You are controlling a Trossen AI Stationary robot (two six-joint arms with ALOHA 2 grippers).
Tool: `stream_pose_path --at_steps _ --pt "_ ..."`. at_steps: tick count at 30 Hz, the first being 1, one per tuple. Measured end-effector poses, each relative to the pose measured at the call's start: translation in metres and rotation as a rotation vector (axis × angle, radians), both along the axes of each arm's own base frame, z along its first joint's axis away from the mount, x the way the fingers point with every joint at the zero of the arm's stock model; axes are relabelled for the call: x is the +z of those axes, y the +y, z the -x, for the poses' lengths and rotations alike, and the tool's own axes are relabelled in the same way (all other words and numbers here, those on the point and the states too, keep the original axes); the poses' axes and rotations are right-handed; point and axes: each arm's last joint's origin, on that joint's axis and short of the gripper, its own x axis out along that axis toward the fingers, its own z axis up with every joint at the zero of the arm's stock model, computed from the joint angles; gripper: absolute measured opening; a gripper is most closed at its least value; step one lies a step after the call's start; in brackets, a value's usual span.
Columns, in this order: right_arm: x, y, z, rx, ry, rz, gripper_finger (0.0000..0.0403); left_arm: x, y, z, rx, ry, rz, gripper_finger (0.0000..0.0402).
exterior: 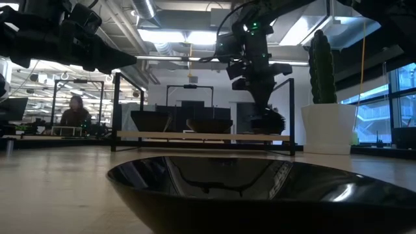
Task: Pick & Place Mini shaped plates
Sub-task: Stack the black square plate on top of the black square plate on the shelf, then adjust the black square plate on the shelf
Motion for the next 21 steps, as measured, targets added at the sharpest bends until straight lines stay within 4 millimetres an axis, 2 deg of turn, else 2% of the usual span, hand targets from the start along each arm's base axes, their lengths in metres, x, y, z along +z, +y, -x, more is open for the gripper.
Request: stream_pose_path --at_steps 14,21 --pt "-0.001 -0.002 -0.004 -0.007 -0.026 0.059 0.0088 0.0 0.0 0.0 0.0 0.001 0.0 0.0006" --pt "0.012 -0.001 -0.006 -0.104 -0.038 0.152 0.0098 0.0 0.0 0.0 0.0 0.004 0.001 0.001"
